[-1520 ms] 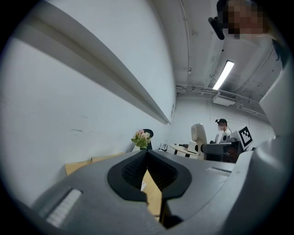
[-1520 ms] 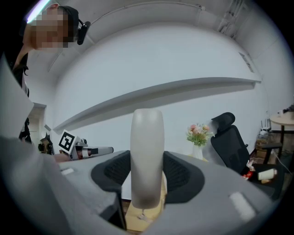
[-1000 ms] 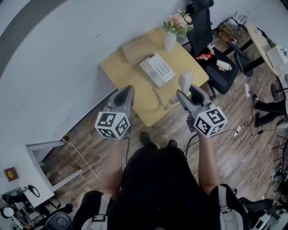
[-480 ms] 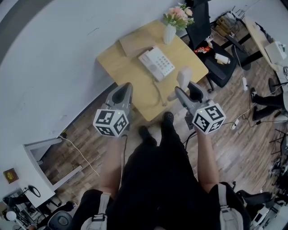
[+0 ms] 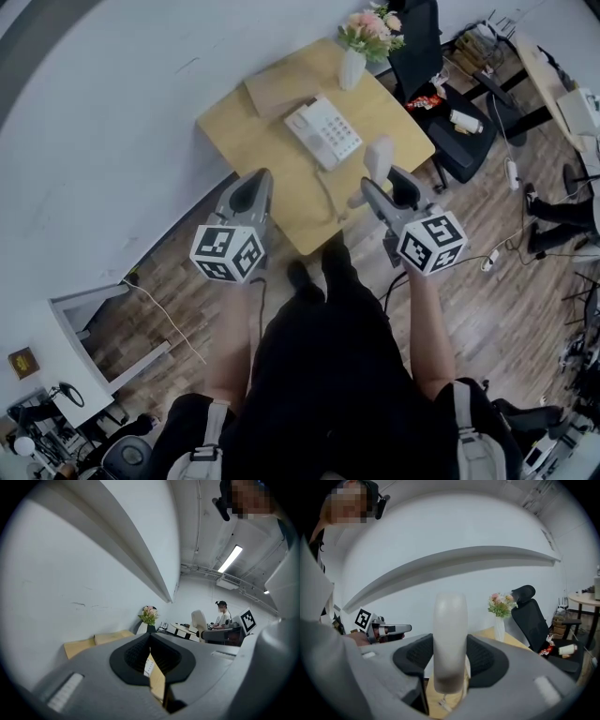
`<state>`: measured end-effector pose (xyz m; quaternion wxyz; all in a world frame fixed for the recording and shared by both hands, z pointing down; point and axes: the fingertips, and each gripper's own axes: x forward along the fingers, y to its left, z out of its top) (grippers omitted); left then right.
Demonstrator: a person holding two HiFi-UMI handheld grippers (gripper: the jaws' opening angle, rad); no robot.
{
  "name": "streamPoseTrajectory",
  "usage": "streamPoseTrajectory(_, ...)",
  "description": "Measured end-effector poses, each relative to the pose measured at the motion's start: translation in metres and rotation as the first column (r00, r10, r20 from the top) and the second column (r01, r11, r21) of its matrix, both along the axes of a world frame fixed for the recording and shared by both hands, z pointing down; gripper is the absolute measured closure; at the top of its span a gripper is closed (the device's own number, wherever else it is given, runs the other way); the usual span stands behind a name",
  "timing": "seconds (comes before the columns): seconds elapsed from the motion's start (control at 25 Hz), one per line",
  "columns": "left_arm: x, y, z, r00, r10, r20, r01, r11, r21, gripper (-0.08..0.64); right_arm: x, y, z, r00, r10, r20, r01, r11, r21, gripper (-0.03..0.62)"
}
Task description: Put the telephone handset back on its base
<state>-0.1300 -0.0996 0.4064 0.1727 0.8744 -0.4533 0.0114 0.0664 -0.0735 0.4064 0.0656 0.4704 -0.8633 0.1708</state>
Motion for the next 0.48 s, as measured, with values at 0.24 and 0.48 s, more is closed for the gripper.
streamPoseTrajectory(0.24,0.011,-0.023,0.004,1.0,-0.02,0.012,0.02,1.0,-0.018,0.551,0.006,-0.027,0.014,0.999,-0.035,-0.015,0.034,0.999,-0.033,0.371)
streamPoseTrajectory(0.48,0.018,-0.053,0.01,0.998,-0.055,0.014,0.055,0.998,-0.037,0.551,0.005,-0.063,0.034,0.996,-0.086,-0.038,0.083,0.994,-0.076,0.371)
